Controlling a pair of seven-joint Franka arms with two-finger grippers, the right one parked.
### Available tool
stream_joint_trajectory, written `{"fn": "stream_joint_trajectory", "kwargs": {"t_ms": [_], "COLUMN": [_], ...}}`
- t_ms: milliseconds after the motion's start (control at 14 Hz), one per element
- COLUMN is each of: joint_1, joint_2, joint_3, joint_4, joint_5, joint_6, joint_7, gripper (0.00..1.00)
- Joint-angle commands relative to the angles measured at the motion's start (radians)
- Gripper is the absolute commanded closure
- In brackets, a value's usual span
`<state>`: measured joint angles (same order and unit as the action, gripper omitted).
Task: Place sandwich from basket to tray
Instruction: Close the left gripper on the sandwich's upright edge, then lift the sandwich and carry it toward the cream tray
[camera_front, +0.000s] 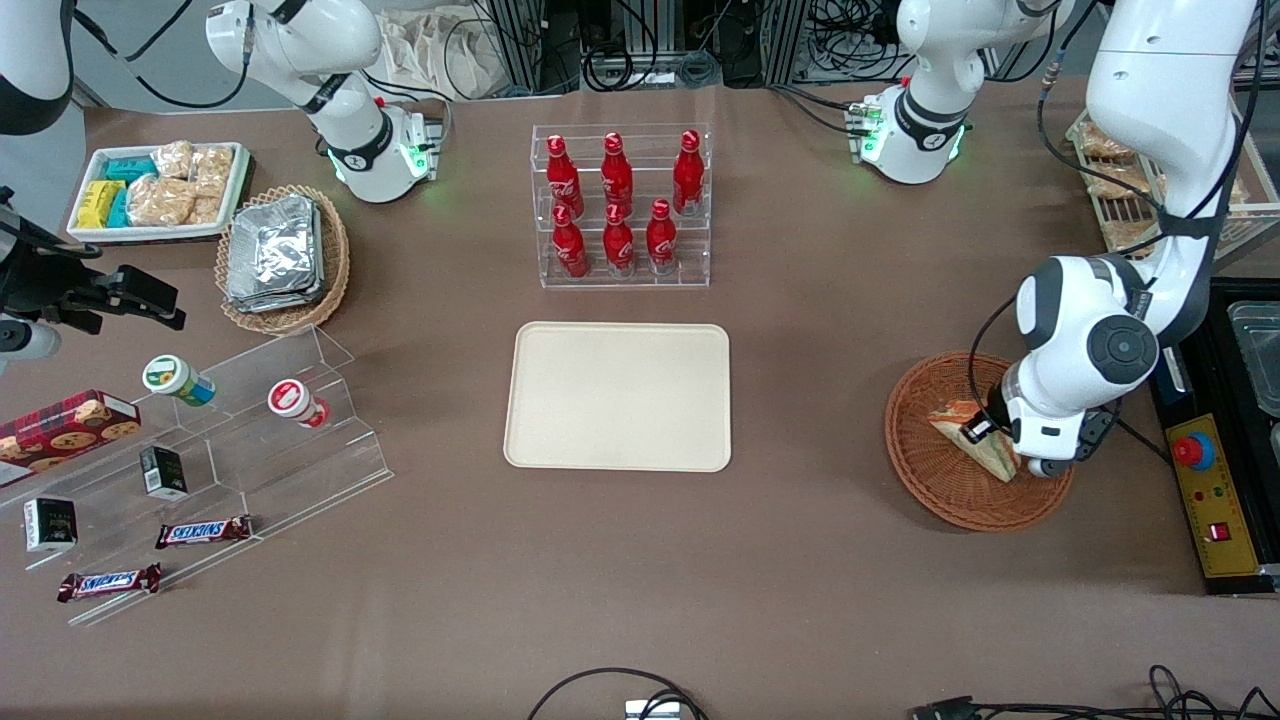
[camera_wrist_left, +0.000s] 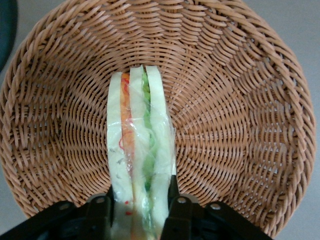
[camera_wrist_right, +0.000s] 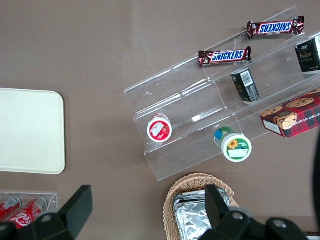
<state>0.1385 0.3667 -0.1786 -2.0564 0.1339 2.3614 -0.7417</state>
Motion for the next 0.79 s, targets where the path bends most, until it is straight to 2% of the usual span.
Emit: {"fn": "stream_joint_trajectory", "kwargs": {"t_ms": [0, 357, 500, 714], "joint_1": [-0.002, -0.08, -0.124, -0.168], "joint_2": [-0.07, -0.216, -0.219, -0.197], "joint_3": [-0.01, -0.031, -0.057, -0.145], "joint_4": [0.011, 0.148, 0.255, 0.412], "joint_5": [0.016, 0.027, 0.024, 0.01], "joint_6": [-0.072, -0.37, -0.482, -0.632], "joint_7": [-0.013, 0.109, 0.149, 0.159], "gripper": [1.0, 1.0, 1.0, 1.0]}}
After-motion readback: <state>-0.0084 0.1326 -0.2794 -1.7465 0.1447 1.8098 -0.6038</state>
